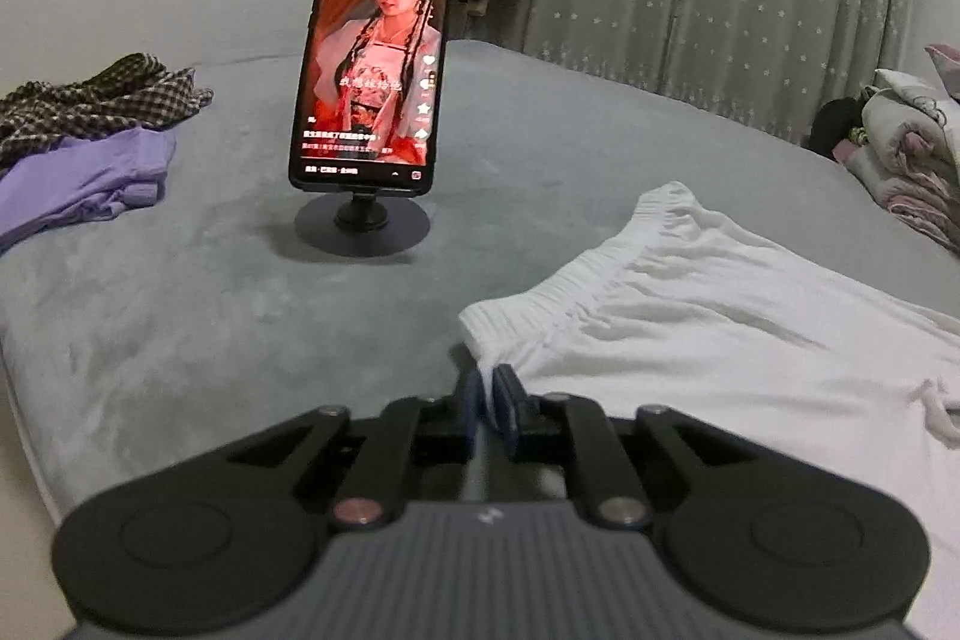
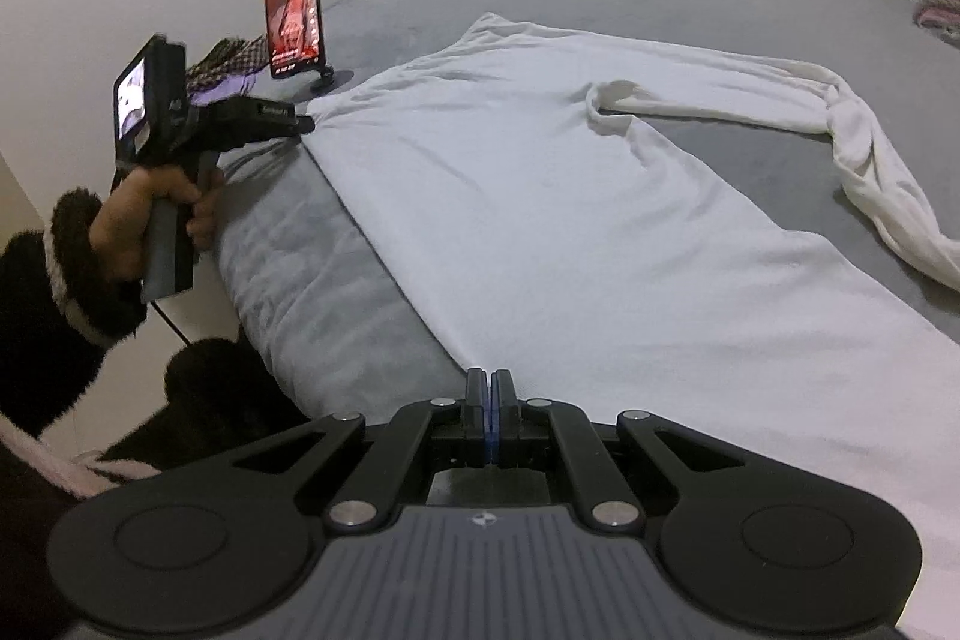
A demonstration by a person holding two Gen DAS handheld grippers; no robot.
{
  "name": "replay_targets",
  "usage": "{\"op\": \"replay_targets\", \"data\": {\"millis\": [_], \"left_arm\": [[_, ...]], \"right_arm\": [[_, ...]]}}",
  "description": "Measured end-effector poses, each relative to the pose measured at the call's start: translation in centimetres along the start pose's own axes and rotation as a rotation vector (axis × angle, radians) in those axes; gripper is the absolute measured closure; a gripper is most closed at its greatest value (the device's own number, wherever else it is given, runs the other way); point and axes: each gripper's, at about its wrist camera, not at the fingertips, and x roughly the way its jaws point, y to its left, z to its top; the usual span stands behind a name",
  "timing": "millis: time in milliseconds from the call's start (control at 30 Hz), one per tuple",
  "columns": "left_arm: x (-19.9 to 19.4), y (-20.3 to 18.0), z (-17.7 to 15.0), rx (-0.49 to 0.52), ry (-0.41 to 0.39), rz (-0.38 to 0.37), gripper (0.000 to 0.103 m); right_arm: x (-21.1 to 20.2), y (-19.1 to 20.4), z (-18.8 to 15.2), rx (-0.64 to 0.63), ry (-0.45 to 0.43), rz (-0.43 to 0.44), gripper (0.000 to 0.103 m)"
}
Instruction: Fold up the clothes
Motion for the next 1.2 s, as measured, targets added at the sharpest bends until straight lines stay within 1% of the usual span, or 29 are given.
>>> {"op": "replay_targets", "data": {"millis": [33,67,100,133,200,300,400,467,533,667,767,867,1033,1100,1200], "left_arm": [[-0.2,0.1,0.1,-0.01,0.002,-0.008,0.081],[-0.4,0.1,0.2,-0.019,0.004,-0.016,0.077],[-0.6,0.2,0.2,-0.028,0.004,-0.022,0.067],[-0.8,0.2,0.3,-0.033,0.0,-0.024,0.059],[-1.4,0.2,0.4,-0.043,-0.007,-0.029,0.051],[-2.2,0.2,0.6,-0.058,-0.017,-0.035,0.04],[-3.1,-0.1,0.5,-0.066,-0.027,-0.055,0.035],[-3.8,-0.7,0.4,-0.06,-0.033,-0.077,0.034],[-4.5,-1.5,0.1,-0.041,-0.036,-0.105,0.03],[-5.7,-3.7,-0.7,0.025,-0.048,-0.163,0.027],[-6.5,-5.7,-1.8,0.087,-0.053,-0.214,0.024],[-7.3,-7.5,-3.1,0.144,-0.046,-0.285,0.022],[-8.4,-10.3,-5.6,0.263,-0.023,-0.397,0.012],[-8.7,-11.2,-6.8,0.318,-0.003,-0.423,0.01],[-9.0,-12.1,-8.6,0.392,0.029,-0.43,0.008]], "right_arm": [[-0.2,-0.2,0.0,0.012,-0.003,-0.001,0.098],[-0.4,-0.3,0.0,0.021,-0.008,-0.005,0.096],[-0.6,-0.5,0.0,0.029,-0.016,-0.012,0.091],[-0.9,-0.7,-0.1,0.039,-0.024,-0.021,0.088],[-1.6,-1.2,-0.2,0.068,-0.043,-0.043,0.081],[-2.5,-2.1,-0.6,0.113,-0.076,-0.087,0.077],[-3.6,-3.1,-1.1,0.164,-0.112,-0.147,0.073],[-4.3,-3.9,-1.4,0.204,-0.135,-0.198,0.07],[-4.8,-4.7,-1.8,0.245,-0.151,-0.238,0.069],[-5.5,-5.8,-2.7,0.295,-0.164,-0.308,0.069],[-5.8,-6.2,-3.3,0.298,-0.165,-0.349,0.069],[-6.2,-6.2,-3.9,0.288,-0.168,-0.379,0.068],[-6.9,-5.6,-5.0,0.252,-0.17,-0.442,0.067],[-7.3,-5.5,-5.5,0.239,-0.171,-0.467,0.062],[-7.9,-5.3,-6.2,0.22,-0.172,-0.505,0.06]]}}
